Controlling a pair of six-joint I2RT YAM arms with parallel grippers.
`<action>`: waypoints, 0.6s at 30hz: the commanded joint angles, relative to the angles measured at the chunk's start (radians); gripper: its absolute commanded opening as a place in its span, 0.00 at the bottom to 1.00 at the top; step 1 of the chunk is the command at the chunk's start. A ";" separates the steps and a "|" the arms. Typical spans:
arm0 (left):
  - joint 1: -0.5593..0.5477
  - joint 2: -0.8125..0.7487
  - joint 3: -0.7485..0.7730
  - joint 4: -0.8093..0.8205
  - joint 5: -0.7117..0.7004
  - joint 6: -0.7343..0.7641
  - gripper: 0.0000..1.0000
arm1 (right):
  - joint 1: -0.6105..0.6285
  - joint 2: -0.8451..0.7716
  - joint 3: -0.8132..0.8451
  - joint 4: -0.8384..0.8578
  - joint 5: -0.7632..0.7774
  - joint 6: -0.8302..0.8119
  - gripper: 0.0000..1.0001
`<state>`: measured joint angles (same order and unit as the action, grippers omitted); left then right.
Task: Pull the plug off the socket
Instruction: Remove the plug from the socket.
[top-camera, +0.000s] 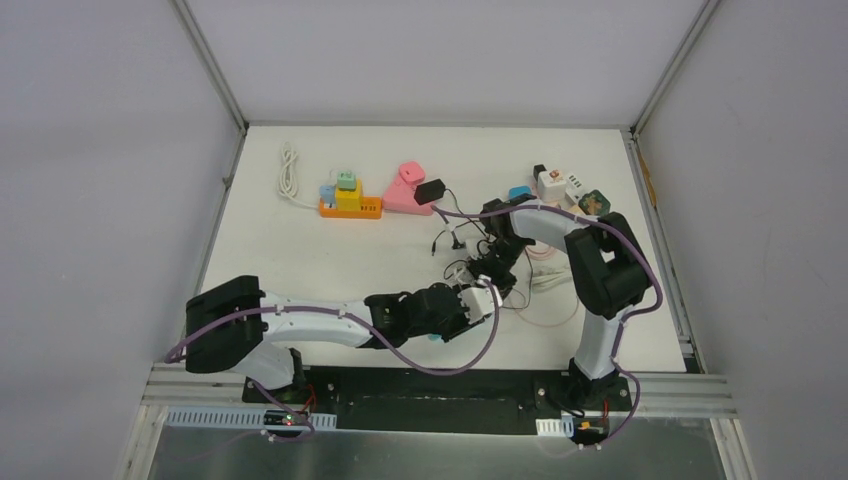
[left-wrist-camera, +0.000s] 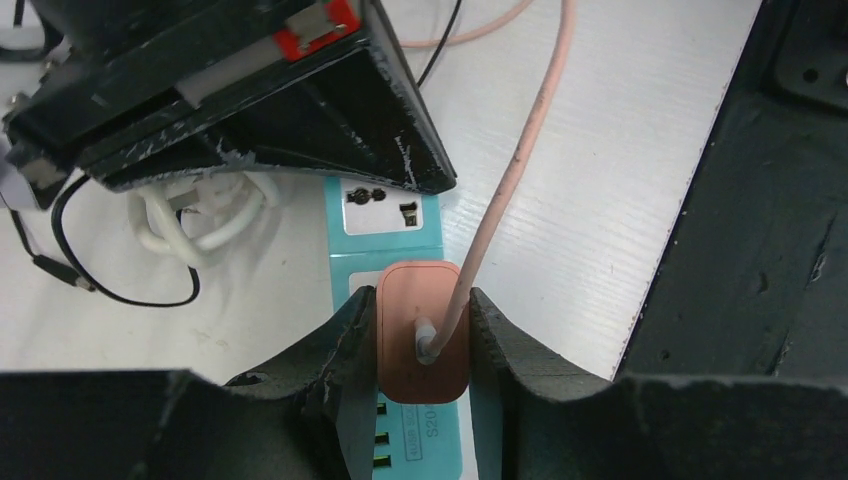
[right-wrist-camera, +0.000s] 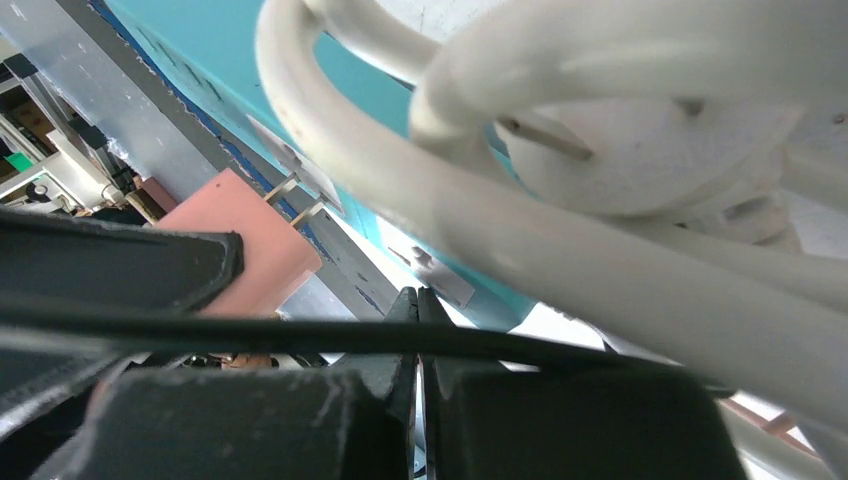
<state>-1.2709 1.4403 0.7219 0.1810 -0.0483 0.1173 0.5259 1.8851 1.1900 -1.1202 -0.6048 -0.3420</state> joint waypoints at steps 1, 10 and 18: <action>-0.036 0.037 0.066 -0.081 -0.130 0.106 0.00 | 0.002 0.051 -0.016 0.164 0.207 -0.048 0.00; 0.105 -0.044 -0.030 0.153 0.197 -0.146 0.00 | 0.003 0.054 -0.010 0.162 0.212 -0.046 0.00; 0.088 -0.120 -0.039 0.094 0.114 -0.095 0.00 | 0.001 0.024 0.019 0.114 0.144 -0.090 0.03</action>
<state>-1.1732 1.3903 0.6895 0.2432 0.0658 0.0265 0.5255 1.9308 1.1812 -1.0569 -0.4652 -0.3702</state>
